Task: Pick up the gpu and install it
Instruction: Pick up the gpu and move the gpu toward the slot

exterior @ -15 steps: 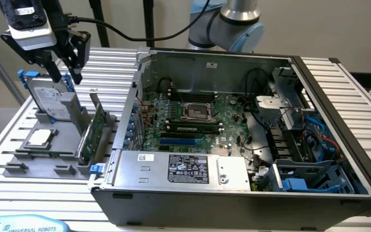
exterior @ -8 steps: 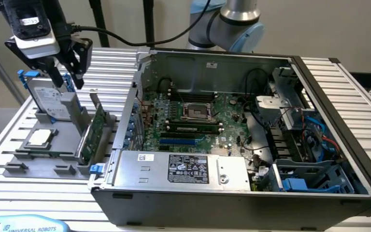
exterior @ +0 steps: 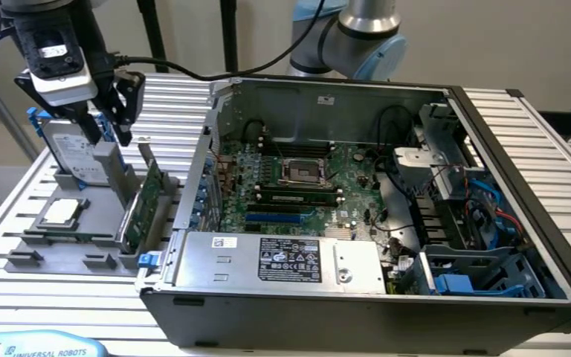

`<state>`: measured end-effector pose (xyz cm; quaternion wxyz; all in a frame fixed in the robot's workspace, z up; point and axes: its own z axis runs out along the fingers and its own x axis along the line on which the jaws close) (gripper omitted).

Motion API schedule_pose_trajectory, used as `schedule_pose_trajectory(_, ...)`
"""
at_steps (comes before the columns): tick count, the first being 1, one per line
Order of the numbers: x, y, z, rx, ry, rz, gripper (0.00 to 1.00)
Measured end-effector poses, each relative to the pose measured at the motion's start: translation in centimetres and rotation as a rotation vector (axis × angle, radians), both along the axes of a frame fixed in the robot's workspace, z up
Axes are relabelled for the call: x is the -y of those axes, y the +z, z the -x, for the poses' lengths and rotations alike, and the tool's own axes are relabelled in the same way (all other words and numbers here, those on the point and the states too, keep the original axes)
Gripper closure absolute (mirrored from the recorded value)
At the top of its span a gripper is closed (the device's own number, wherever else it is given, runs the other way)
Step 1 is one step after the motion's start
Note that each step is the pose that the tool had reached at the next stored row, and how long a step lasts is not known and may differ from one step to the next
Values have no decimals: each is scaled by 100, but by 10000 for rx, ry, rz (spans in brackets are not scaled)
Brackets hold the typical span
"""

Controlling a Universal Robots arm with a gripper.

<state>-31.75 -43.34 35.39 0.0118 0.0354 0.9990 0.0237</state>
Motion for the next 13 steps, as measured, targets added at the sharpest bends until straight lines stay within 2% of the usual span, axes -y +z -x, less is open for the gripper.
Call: schedule_pose_trajectory(13,52,-236,0,14,0,0,52)
